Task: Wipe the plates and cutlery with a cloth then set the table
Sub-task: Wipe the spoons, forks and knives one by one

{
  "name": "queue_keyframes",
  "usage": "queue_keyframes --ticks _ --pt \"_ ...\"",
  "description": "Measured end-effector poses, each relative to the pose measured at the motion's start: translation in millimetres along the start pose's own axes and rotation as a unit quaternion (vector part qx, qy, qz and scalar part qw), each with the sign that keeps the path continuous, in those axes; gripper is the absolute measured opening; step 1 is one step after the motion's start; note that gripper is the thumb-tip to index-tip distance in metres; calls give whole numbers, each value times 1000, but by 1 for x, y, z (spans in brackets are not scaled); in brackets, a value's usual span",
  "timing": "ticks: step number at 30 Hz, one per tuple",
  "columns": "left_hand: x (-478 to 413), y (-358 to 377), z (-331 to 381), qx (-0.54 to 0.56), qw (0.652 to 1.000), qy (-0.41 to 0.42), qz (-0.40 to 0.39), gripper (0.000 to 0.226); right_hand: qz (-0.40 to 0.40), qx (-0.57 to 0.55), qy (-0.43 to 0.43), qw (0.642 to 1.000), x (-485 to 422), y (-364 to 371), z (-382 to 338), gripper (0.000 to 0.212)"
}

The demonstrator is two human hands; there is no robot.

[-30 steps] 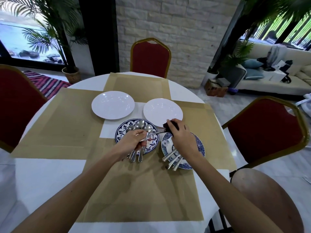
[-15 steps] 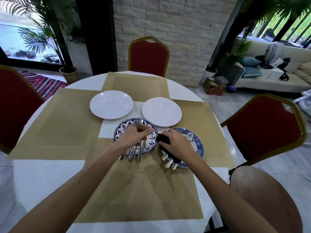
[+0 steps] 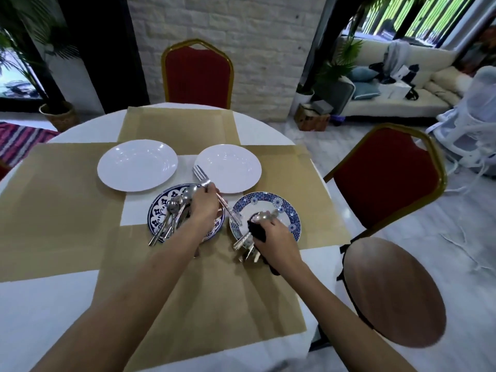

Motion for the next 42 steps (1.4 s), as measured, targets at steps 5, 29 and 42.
queue_keyframes --ticks 5,29,42 --pt "-4 40 -11 -153 984 -21 -94 28 24 -152 152 976 17 -1 70 35" --pt "-18 114 -46 -497 840 216 -35 22 106 -433 294 846 36 32 113 21" --pt "10 -24 -21 -363 891 256 96 17 -4 -776 279 565 -24 63 16 40"
Point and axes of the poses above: each hand's wrist, its own x-axis away from the middle knuckle, its own y-axis out of the palm, z = x × y, the point moved 10 cm from there along -x, towards the middle knuckle, and after that the axes turned 10 degrees about -y, right-handed, at the moved point
